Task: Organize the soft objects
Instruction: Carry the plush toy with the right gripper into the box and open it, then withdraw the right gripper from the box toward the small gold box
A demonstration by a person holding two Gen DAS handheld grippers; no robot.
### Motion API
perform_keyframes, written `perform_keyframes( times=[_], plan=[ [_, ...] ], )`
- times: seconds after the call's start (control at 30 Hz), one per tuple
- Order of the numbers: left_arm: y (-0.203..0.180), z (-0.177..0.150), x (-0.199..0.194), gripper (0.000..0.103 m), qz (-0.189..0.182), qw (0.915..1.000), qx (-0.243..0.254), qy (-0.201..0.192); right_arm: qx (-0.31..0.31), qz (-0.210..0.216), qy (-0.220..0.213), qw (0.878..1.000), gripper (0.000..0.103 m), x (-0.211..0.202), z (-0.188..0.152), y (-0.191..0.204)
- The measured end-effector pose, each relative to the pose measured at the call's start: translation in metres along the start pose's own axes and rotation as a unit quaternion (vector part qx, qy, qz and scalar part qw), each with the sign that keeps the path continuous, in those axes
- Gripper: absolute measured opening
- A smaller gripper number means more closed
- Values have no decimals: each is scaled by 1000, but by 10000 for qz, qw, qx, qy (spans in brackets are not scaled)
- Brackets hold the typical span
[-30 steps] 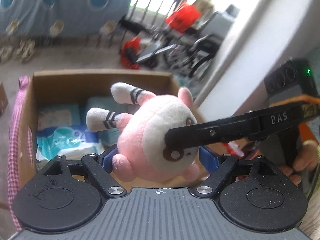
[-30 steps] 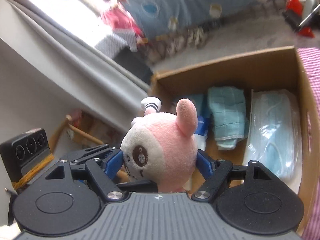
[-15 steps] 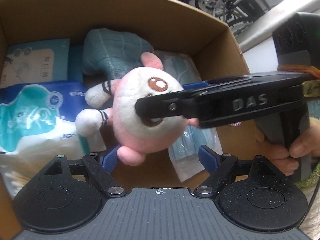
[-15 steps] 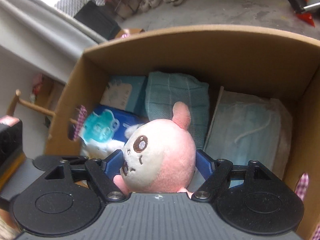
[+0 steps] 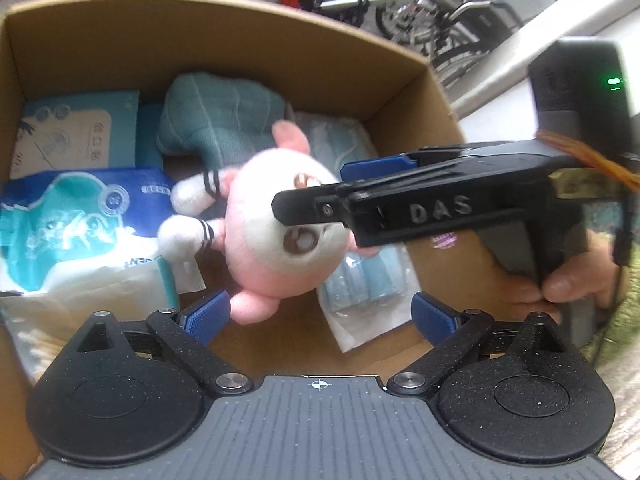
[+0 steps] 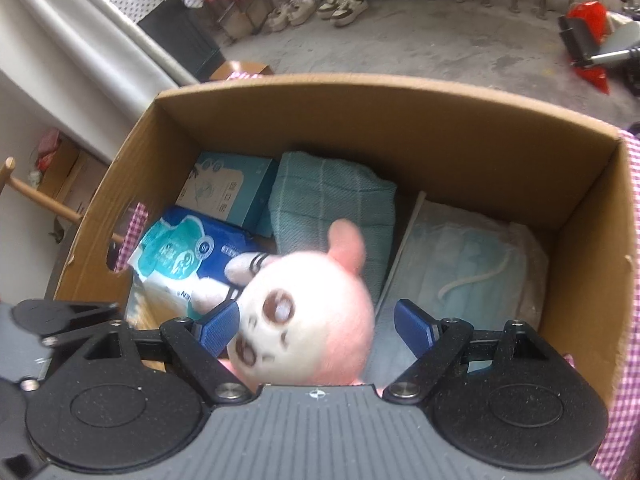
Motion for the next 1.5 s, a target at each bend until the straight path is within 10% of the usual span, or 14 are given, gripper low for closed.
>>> perform_keyframes(
  times=[0.5, 0.9, 1.37, 1.5],
  plan=[
    [5, -48, -103, 99, -214, 9941, 273, -1024, 286, -240, -927, 9950, 87, -78, -19, 19],
    [-7, -122, -171, 102, -460, 9773, 871, -1877, 104, 484, -2680, 9621, 87, -215, -147, 79],
    [-25, -196, -83, 95, -305, 9762, 1509, -1528, 1483, -254, -2440, 9580, 73, -130, -257, 40],
    [-51, -200, -58, 74, -378, 9648, 2052, -1601, 1893, -102, -2331, 9538, 66, -111, -261, 18]
  ],
)
Point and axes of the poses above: each gripper's, at about its wrist camera, not at the fingertips, and x roughly the way its jaws point, y to its left, z to its top, the point moved 1 cm from there along x, roughly the way its jaws point, and after that the axes turned 2 degrees about -x, right-handed, at the moved point
